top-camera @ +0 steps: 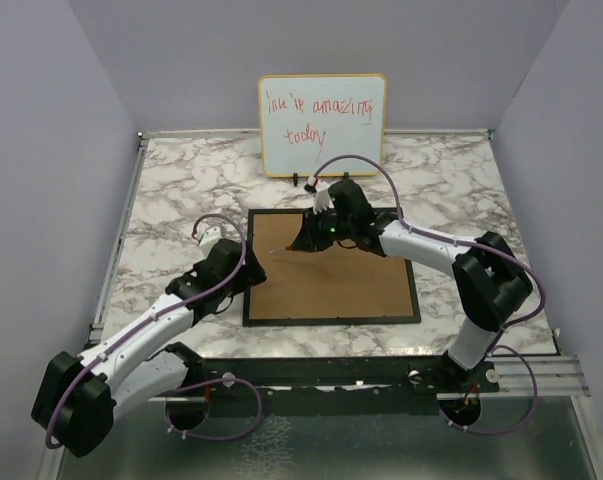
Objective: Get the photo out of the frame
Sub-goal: Release the photo frame item from the photo frame.
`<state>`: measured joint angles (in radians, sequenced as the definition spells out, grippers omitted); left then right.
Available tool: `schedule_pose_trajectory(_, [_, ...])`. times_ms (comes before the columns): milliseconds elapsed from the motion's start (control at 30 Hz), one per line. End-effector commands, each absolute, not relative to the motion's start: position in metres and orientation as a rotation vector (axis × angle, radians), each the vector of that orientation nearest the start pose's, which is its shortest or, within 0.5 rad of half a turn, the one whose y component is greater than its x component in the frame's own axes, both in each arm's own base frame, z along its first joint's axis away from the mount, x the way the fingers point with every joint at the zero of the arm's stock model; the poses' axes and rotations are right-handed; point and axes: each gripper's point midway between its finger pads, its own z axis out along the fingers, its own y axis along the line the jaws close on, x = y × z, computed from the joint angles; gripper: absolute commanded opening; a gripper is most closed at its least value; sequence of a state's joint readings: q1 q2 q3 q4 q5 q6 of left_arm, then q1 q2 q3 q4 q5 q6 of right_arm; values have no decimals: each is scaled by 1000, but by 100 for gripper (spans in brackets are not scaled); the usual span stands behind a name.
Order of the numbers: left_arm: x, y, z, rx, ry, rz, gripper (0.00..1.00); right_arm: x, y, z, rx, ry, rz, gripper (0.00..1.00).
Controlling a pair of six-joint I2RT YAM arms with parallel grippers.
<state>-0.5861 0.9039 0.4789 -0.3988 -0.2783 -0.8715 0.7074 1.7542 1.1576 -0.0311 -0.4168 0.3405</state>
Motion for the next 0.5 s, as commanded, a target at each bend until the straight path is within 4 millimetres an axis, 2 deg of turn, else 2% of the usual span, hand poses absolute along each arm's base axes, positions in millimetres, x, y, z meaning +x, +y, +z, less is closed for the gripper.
schedule_pose_trajectory(0, [249,-120,81,-430,2330,-265,99,309,361,148,-747,2025,1023,1])
schedule_pose_trajectory(133, [266,-112,68,-446,2371,-219,98,316,353,150,-754,2029,1027,1])
schedule_pose_trajectory(200, [271,-109,62,-452,2386,-215,95,318,352,144,-767,2081,1065,1])
schedule_pose_trajectory(300, [278,-105,54,-457,2403,-215,87,322,354,132,-777,2120,1155,1])
schedule_pose_trajectory(467, [285,-102,45,-423,2436,-189,74,329,360,127,-811,2106,1206,1])
